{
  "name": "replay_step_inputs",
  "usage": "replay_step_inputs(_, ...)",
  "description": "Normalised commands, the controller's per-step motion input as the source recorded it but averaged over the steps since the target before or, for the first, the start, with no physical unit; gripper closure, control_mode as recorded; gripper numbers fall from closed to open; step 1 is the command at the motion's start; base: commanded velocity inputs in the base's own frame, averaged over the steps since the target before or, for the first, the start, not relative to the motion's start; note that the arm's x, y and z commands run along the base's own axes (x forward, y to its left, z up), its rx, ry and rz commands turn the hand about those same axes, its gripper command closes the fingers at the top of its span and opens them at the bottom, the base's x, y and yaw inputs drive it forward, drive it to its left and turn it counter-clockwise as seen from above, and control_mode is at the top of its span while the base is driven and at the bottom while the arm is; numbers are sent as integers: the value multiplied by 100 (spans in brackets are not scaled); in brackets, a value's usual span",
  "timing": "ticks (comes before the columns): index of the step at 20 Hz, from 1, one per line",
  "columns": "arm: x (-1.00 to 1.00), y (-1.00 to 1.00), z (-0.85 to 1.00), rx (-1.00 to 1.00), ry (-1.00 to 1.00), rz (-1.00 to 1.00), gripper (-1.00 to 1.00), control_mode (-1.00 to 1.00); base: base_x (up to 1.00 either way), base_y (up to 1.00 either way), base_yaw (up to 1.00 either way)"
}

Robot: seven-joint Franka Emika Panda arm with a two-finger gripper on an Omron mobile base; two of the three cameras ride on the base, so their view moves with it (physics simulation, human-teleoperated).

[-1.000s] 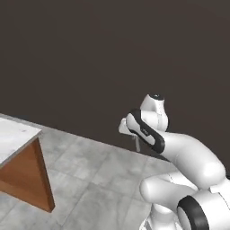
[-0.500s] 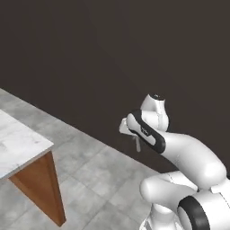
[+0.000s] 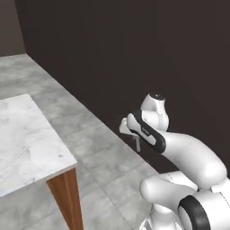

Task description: Take the fork and place it on the left side of the plate. Then take the spoon and place it on the right side of the plate. Make sure they're directly next to the plate.

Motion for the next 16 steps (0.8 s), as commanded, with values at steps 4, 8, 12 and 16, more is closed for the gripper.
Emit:
replay_step_inputs(4,0,0,0,0,0,0,100,100,100,-41,37)
replay_step_inputs(8,0,0,0,0,0,0,100,100,100,-39,37)
replay_step_inputs(12,0,0,0,0,0,0,100,100,100,-36,40)
replay_step_inputs(16,0,0,0,0,0,0,100,100,100,-33,38)
